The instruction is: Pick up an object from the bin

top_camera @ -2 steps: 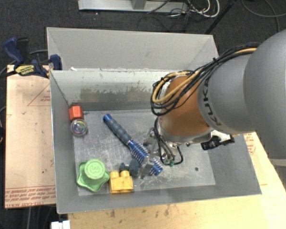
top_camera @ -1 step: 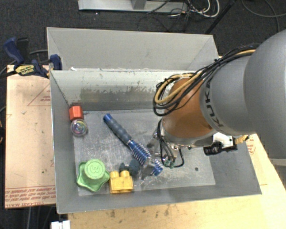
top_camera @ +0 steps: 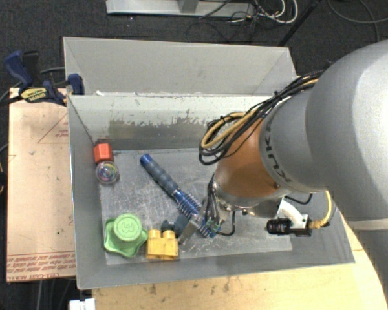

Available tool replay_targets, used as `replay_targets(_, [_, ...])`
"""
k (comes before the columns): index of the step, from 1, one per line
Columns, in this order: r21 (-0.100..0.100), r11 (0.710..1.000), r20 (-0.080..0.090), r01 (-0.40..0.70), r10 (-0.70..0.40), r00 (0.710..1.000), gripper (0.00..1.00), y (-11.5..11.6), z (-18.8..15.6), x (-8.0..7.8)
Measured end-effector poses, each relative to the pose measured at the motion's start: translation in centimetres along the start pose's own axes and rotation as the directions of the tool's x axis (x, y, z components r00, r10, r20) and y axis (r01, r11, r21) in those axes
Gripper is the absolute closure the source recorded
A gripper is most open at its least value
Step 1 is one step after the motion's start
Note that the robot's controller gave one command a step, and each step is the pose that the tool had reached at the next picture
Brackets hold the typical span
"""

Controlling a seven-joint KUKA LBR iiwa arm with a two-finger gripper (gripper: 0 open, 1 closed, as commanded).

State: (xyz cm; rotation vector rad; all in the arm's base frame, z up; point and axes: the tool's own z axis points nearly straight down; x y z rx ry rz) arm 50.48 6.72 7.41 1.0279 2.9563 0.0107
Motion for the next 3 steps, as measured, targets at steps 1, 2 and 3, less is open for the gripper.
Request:
replay_targets(1, [0.004, 1.0, -0.005, 0.003, -0.003, 1.0, 0.0, 0.2, -0.2, -0.1])
replay_targets(2, [0.003, 1.0, -0.003, 0.002, -0.002, 1.0, 1.0, 0.3, -0.3, -0.2])
replay_targets(3, [0.008, 1.0, -0.007, 0.005, -0.005, 1.0, 1.0, 0.4, -4.6, -0.3])
